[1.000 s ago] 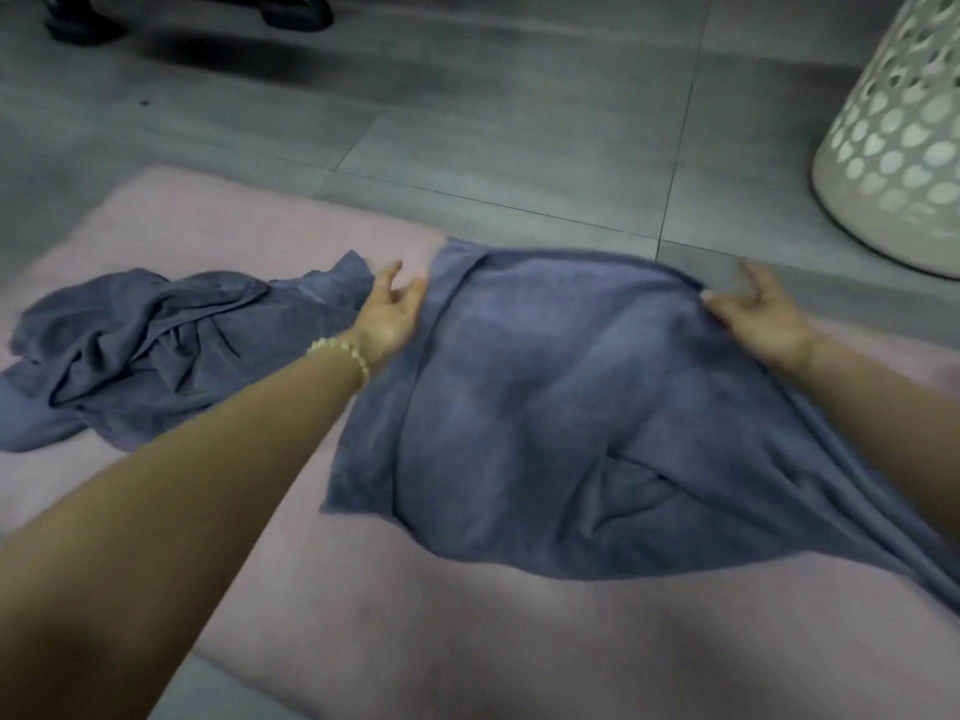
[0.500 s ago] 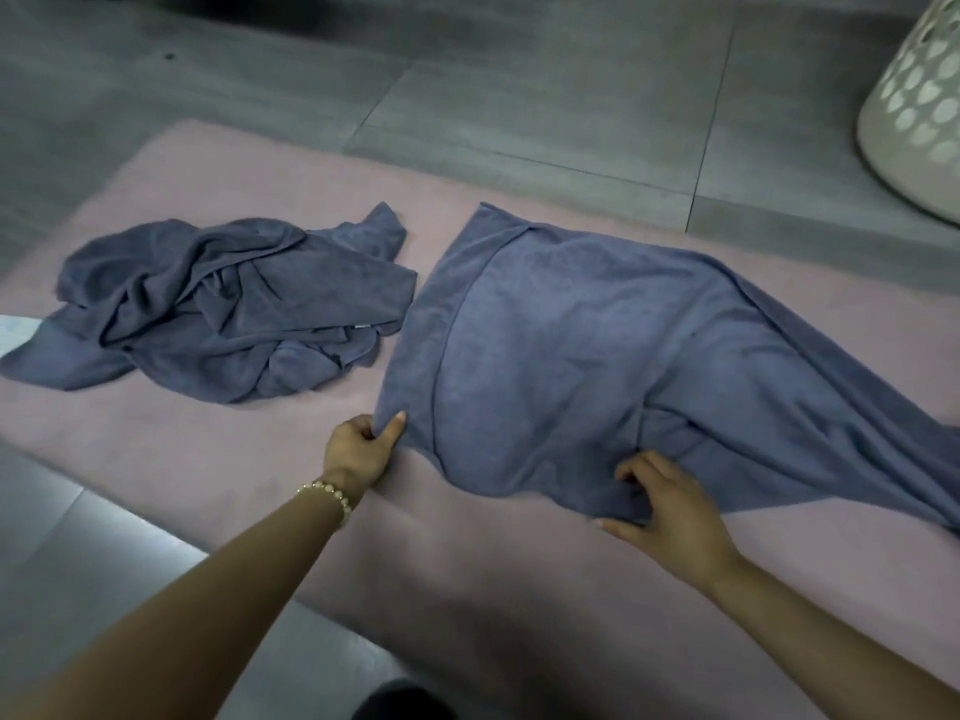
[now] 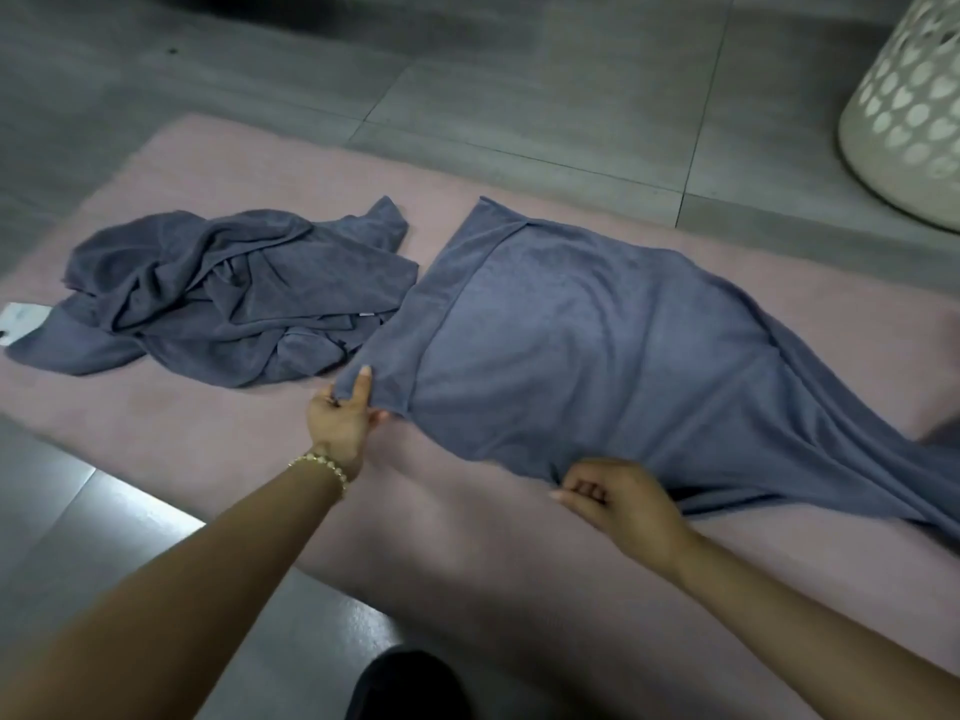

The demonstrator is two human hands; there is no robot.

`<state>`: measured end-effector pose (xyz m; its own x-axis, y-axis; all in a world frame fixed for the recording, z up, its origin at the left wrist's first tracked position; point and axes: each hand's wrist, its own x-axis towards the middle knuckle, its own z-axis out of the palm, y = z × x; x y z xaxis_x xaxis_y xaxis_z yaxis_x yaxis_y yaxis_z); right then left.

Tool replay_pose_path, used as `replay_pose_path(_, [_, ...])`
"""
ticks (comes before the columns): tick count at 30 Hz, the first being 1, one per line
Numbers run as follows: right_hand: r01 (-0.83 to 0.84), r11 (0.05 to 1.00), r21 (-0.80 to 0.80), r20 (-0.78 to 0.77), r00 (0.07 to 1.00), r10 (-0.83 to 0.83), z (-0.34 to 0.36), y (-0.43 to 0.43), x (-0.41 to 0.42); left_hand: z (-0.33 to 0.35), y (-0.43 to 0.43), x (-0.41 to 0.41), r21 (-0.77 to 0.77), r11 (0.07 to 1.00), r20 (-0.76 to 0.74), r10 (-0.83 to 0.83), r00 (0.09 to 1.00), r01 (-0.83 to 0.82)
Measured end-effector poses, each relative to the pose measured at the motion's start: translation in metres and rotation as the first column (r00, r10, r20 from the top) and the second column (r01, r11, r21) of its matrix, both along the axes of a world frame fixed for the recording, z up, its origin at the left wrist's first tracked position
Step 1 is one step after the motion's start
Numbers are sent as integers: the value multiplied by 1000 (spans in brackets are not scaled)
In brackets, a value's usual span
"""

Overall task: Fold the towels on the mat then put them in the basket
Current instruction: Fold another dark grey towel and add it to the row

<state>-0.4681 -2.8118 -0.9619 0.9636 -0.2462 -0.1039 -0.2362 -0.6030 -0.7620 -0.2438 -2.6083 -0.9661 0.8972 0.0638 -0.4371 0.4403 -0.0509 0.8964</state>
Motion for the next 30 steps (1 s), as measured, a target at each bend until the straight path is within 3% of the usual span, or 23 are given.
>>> replay_pose_path(3, [12,997,70,-27,1000,-10,-2,32,12,9,7,9,91,996,117,-31,993,21])
replay_pose_path(6, [62,978,201,-178,984,-25,-26,34,10,6,2,4,253,961,100,-139,985,110])
replay_pose_path(8, [218,919,327,-242,960,-141,-31,16,1,-1,-9,-3,475,852,64,-285,957,222])
replay_pose_path(11, [365,848,384,-242,926,-289,-22,-25,-20,5,-41,-24,730,635,135,-496,858,253])
replay_pose_path(15, [464,818,339,-209,885,-416,-2,-89,-69,18,-105,-68,791,524,239,-739,630,315])
replay_pose_path(21, [623,774,114,-152,781,-606,26,-166,-179,22,-210,-159,732,337,249,-941,228,592])
replay_pose_path(23, [663,748,20,-162,741,-652,33,-183,-216,19,-241,-195,726,208,234,-971,49,655])
replay_pose_path(25, [620,765,-174,-178,744,-644,33,-197,-253,17,-270,-230,718,80,224,-967,-121,691])
replay_pose_path(27, [539,759,-366,-221,742,-633,32,-207,-282,15,-294,-262,720,-18,219,-942,-253,694])
replay_pose_path(30, [504,698,-508,-215,711,-670,27,-221,-309,13,-323,-300,769,-168,165,-880,-445,617])
